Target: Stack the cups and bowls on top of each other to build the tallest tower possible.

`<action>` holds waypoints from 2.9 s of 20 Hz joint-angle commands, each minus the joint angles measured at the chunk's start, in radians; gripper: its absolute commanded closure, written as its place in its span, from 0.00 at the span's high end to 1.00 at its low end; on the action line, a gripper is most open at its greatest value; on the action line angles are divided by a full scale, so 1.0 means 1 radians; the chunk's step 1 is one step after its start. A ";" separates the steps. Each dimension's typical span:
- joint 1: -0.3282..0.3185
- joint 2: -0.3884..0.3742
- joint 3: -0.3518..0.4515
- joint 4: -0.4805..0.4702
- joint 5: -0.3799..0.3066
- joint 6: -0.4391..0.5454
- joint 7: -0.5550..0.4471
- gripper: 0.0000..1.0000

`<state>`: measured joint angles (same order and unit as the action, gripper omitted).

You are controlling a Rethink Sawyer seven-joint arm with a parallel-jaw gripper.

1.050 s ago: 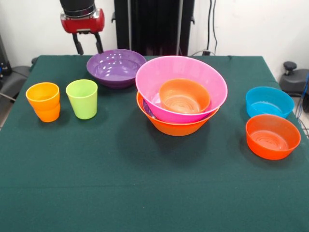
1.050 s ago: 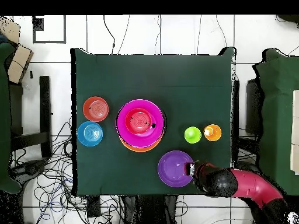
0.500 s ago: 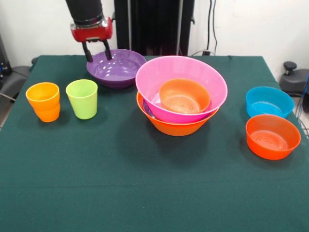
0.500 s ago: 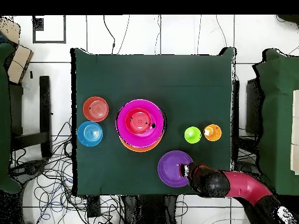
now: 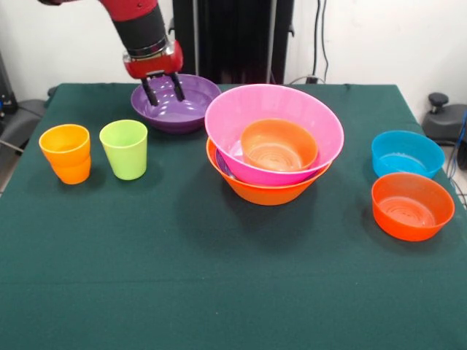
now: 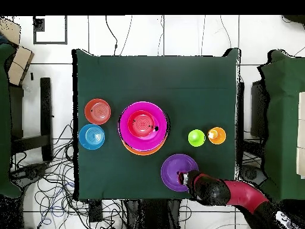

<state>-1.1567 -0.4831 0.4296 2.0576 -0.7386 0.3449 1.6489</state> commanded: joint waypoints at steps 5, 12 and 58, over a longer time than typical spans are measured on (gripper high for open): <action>-0.010 -0.088 0.095 -0.013 0.043 0.138 -0.075 1.00; -0.004 -0.148 0.127 0.013 0.099 0.194 -0.070 1.00; -0.062 -0.055 0.178 -0.085 0.007 0.258 -0.100 1.00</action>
<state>-1.2809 -0.5933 0.5806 2.0199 -0.6782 0.5917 1.6489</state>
